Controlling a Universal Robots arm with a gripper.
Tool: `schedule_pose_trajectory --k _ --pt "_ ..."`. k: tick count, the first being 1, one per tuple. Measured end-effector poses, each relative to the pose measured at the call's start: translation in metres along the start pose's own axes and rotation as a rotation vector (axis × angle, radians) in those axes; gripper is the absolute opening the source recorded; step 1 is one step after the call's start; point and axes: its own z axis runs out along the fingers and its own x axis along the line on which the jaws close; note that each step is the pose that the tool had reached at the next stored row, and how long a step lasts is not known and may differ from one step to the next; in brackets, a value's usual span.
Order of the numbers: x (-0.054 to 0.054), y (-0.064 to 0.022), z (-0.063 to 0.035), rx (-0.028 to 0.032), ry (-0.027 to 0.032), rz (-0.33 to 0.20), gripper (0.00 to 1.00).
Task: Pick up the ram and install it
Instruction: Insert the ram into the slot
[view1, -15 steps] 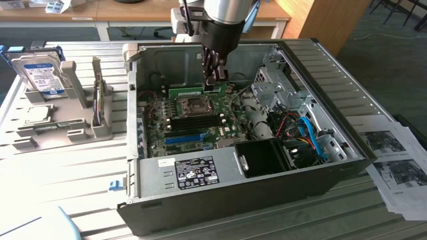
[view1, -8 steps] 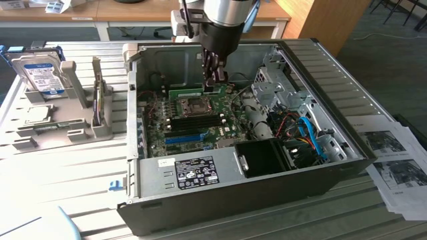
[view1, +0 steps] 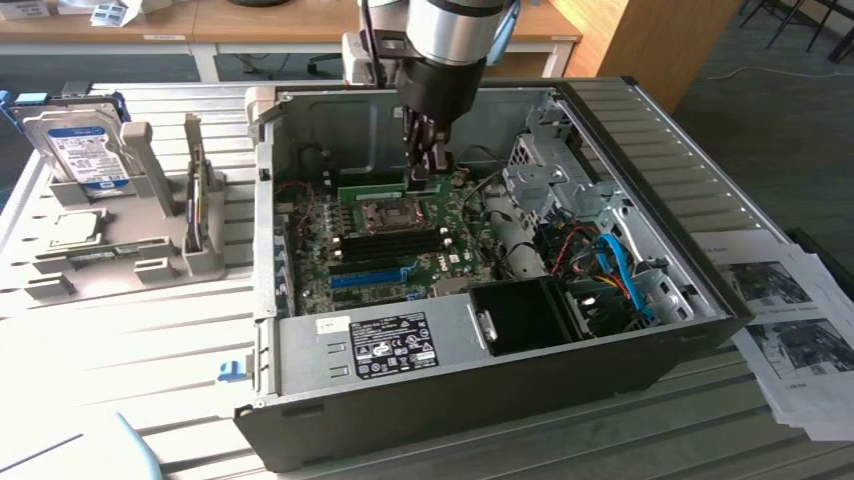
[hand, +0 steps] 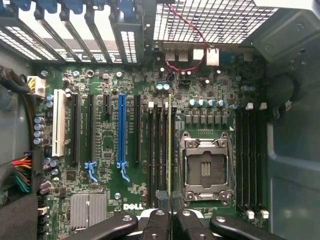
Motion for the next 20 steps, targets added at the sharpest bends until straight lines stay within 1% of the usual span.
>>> schedule_pose_trajectory --k 16,20 --pt "0.002 -0.0012 0.0218 0.0007 -0.0006 0.01 0.11" --pt "0.002 -0.0012 0.0226 0.0006 -0.0004 0.01 0.11"
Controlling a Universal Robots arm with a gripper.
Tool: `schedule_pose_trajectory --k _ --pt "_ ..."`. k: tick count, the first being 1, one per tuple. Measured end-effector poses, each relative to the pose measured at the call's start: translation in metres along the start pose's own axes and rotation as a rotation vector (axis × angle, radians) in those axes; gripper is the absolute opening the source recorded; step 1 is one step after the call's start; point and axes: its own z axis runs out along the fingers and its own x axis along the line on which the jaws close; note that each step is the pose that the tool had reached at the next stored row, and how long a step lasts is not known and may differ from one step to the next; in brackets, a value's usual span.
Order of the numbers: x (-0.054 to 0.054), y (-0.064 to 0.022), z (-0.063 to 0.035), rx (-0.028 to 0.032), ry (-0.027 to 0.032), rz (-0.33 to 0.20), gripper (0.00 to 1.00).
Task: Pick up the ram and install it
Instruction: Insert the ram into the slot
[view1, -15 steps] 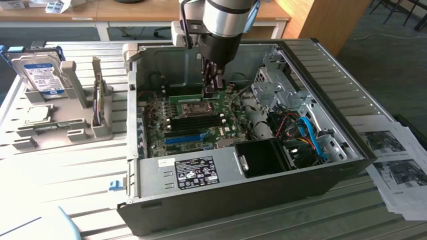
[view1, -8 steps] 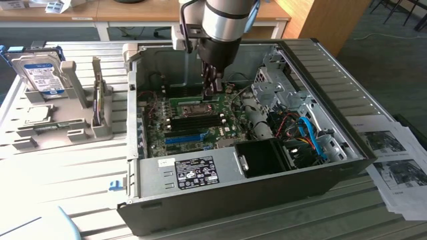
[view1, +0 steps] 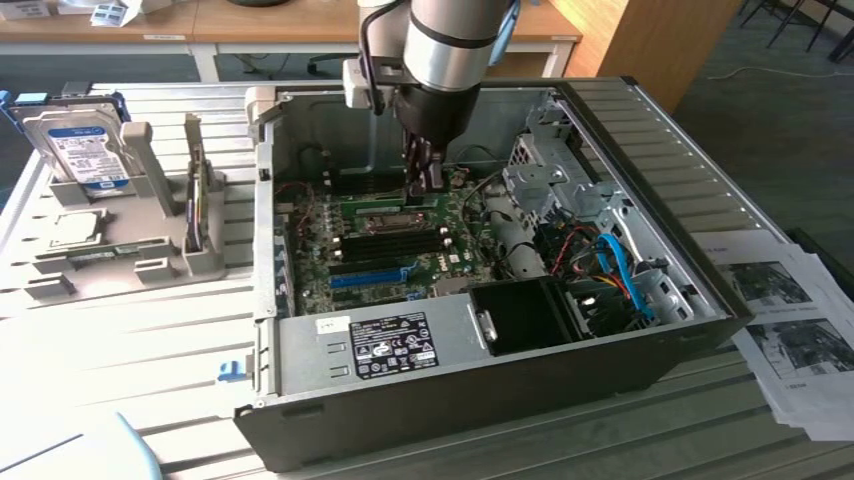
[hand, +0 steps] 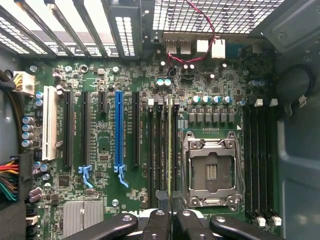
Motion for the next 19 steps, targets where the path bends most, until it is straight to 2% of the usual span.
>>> schedule_pose_trajectory --k 19 --pt "0.0001 -0.0001 0.0022 -0.0008 0.0005 -0.011 0.11"
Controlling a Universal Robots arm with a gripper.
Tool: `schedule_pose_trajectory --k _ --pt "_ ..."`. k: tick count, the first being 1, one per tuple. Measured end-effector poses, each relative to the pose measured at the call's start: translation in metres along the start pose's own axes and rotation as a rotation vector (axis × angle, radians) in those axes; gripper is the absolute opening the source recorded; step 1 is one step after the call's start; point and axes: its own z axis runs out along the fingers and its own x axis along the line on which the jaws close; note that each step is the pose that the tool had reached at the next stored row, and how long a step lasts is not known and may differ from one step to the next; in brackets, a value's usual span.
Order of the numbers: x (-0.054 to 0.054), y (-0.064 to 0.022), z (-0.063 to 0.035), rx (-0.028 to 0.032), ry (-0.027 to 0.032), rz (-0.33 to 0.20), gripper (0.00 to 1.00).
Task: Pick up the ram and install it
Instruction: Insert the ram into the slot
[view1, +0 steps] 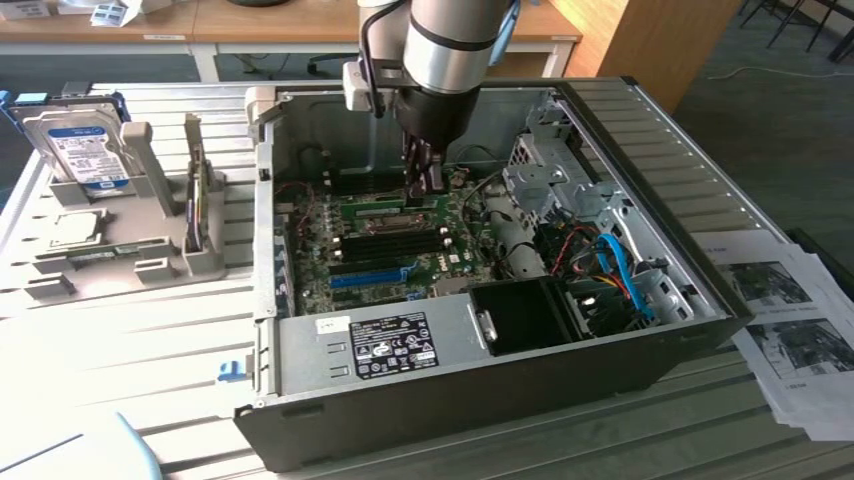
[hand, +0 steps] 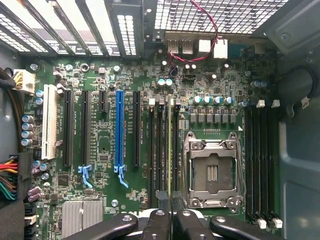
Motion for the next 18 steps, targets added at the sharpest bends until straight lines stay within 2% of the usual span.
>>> schedule_pose_trajectory --k 14,18 --pt "0.001 -0.0007 0.0131 0.0 0.0 0.0 0.11" --pt "0.001 -0.0007 0.0133 0.0 -0.0001 0.0 0.11"
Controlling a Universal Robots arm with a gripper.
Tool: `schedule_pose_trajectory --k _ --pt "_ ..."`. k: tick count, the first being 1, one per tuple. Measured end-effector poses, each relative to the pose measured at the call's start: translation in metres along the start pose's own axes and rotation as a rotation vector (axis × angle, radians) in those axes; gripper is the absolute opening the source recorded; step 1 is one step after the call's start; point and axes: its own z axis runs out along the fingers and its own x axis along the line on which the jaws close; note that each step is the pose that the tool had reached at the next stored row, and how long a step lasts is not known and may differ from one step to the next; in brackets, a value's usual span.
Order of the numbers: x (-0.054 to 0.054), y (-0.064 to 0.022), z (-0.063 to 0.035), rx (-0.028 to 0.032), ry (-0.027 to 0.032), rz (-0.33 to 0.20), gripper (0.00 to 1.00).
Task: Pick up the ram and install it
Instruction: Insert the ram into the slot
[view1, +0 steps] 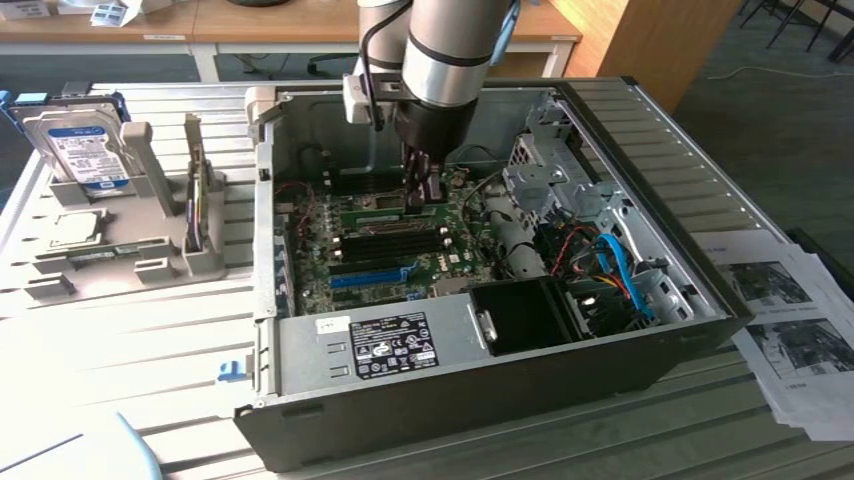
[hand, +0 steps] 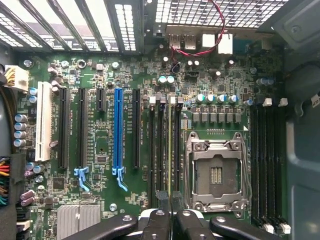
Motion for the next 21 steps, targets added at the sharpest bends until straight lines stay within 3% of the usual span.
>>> schedule_pose_trajectory --k 21 --pt "0.01 -0.0002 0.0004 0.0001 0.0001 0.0 0.11"
